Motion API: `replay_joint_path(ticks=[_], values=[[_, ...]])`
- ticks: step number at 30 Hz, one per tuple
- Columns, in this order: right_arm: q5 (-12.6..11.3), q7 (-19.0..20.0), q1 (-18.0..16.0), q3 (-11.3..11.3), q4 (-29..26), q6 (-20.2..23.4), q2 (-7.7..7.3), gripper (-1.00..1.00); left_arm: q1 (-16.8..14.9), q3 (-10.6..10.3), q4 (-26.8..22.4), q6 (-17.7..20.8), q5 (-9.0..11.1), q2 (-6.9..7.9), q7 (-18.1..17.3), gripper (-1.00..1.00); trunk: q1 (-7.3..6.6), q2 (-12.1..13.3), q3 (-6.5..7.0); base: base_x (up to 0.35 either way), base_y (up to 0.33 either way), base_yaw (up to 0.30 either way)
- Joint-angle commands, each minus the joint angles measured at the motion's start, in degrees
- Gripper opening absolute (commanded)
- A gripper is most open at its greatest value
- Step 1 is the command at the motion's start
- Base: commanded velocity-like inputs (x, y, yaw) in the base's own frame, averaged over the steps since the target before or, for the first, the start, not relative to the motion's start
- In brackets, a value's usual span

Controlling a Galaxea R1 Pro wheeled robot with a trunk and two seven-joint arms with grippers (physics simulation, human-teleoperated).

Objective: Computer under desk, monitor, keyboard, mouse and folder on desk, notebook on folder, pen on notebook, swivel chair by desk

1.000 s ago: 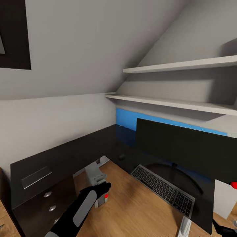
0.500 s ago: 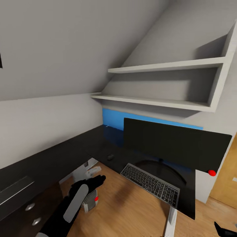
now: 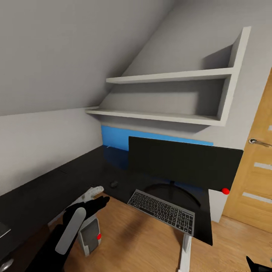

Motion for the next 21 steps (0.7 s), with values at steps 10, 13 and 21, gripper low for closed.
replay_joint_path(ticks=[10,13,21], values=[[-0.3,0.2,0.0,-0.1,-0.1,0.4,0.01,1.0,0.0,0.0,0.0,0.0,0.5,0.29,0.6,1.0,0.04,-0.1,-0.09,0.274,0.18,-0.298],[-0.3,0.2,0.1,-0.1,-0.1,0.4,0.04,1.0,0.0,-0.2,-0.1,0.0,0.5,0.3,0.6,1.0,0.04,-0.1,-0.09,0.302,0.145,-0.298],[-0.2,0.2,0.1,-0.1,-0.1,0.5,0.38,1.0,-0.5,-0.4,-0.1,0.9,0.0,1.82,1.1,1.0,0.04,-0.1,-0.09,0.146,0.063,-0.23]])
